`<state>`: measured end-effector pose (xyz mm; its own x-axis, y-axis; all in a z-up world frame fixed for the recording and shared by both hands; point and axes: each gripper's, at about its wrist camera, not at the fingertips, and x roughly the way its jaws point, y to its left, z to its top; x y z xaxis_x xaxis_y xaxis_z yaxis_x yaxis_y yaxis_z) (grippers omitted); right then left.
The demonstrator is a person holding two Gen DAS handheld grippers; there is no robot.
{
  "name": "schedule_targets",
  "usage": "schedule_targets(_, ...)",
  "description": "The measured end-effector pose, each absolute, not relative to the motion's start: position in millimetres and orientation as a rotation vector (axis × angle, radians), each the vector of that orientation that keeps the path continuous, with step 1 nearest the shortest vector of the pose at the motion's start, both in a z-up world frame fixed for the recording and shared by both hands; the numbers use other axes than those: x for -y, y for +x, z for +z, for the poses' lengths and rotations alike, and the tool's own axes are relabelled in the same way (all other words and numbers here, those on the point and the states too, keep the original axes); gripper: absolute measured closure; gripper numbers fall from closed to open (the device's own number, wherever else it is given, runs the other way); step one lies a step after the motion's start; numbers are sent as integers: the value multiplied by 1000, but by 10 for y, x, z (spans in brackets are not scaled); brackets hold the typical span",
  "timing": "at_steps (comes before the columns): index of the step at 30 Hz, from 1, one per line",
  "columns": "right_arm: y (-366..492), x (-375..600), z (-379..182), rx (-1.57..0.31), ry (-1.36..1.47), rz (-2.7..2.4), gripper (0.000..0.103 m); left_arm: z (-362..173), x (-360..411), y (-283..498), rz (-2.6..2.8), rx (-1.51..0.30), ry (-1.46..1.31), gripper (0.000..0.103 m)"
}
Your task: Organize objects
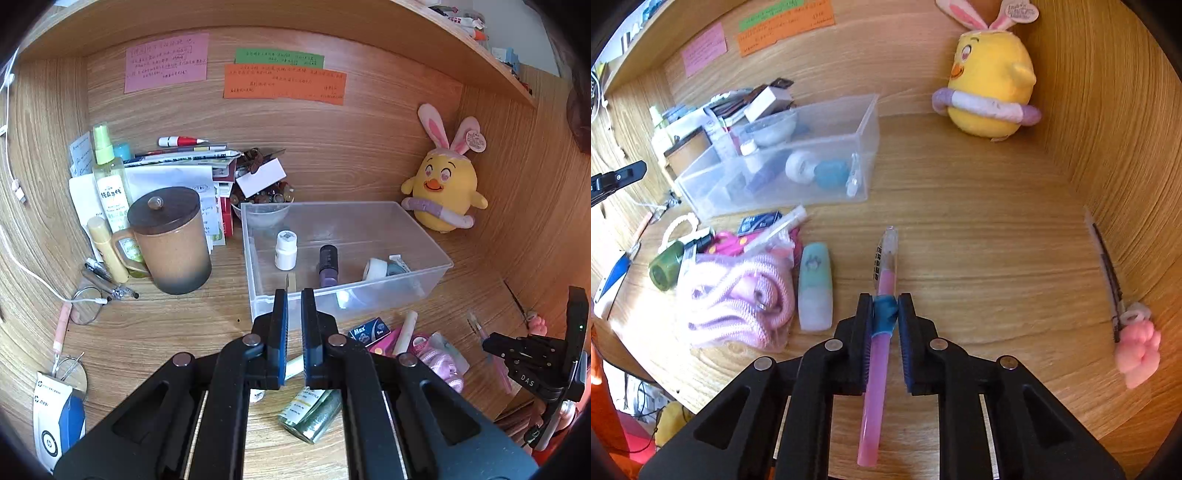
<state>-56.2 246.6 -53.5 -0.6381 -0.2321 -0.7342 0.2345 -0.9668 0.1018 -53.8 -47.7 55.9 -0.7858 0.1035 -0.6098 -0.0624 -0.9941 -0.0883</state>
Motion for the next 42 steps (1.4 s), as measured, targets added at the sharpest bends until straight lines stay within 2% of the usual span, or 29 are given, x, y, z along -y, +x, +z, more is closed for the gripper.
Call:
schedule_targets(8,-679,-2441,-264,-25,1063,-2655,91,710,469,-610,2927,70,-946,97)
schedule_targets(16,-739,-2375,-75,-22,981,-2633,91,200,719,-691,2806,176,-1220,94)
schedule_targets(19,-793,-2291,-12,-35,950,-2623,91,15,673,-599,2763,157,-1291,83)
schedule_targets(21,-846,-2221,20,-44,934,-2616,91,-58,622,-532,2730,153,-1310,71)
schedule_targets(27,-980,-2026,116,-58,885,-2596,91,-125,418,-387,2680,91,-1282,45)
schedule_targets(32,-1101,-1852,143,-87,876,-2553,91,-294,271,-423,2614,45,-1328,45)
schedule_targets(34,-1157,-1790,144,-93,880,-2539,91,-373,240,-445,2588,42,-1354,50)
schedule_targets(36,-1210,-1755,149,-92,882,-2530,91,-415,222,-453,2583,43,-1356,62)
schedule_targets(42,-1383,-1677,177,-88,890,-2512,91,-344,247,-403,2638,51,-1310,62)
